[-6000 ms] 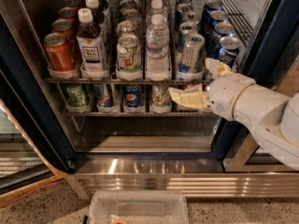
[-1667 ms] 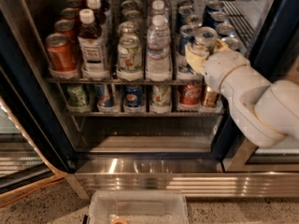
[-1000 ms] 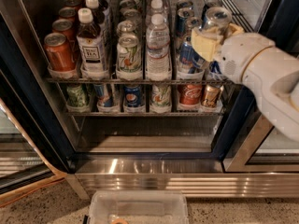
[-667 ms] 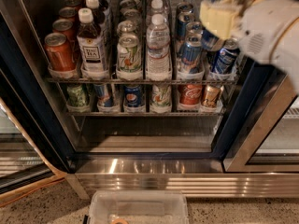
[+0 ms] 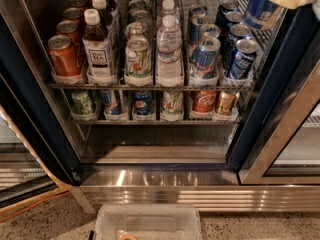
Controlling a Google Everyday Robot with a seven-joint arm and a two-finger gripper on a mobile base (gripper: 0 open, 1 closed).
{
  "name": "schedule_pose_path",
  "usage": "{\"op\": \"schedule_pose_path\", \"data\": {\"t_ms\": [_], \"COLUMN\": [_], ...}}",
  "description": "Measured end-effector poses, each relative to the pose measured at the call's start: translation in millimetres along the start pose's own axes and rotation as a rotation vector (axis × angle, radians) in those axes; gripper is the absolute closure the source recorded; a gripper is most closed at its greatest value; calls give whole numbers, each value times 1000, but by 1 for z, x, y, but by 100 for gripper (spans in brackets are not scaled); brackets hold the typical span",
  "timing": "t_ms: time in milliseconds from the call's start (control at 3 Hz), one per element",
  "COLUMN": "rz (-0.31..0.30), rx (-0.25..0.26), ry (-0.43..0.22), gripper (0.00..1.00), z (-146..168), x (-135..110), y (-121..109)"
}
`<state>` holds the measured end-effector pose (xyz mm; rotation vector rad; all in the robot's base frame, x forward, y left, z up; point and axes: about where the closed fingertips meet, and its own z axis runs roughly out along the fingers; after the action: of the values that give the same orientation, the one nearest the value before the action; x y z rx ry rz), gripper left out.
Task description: Pick redbull can from top shelf of fridge
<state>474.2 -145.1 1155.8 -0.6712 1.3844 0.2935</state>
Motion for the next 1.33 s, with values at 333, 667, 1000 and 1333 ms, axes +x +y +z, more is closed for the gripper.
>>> {"op": "schedule_pose_path", "data": {"t_ms": [333,667,1000,1333], "rz": [-1,24,78,86], "rx": [-1,-99,-271,-376], "ry": [0,10,37,60], "gripper": [100,100,100,100], "z": [0,3,-8,-38], "x": [0,-5,-16,-31], "y": [1,26,90,144]}}
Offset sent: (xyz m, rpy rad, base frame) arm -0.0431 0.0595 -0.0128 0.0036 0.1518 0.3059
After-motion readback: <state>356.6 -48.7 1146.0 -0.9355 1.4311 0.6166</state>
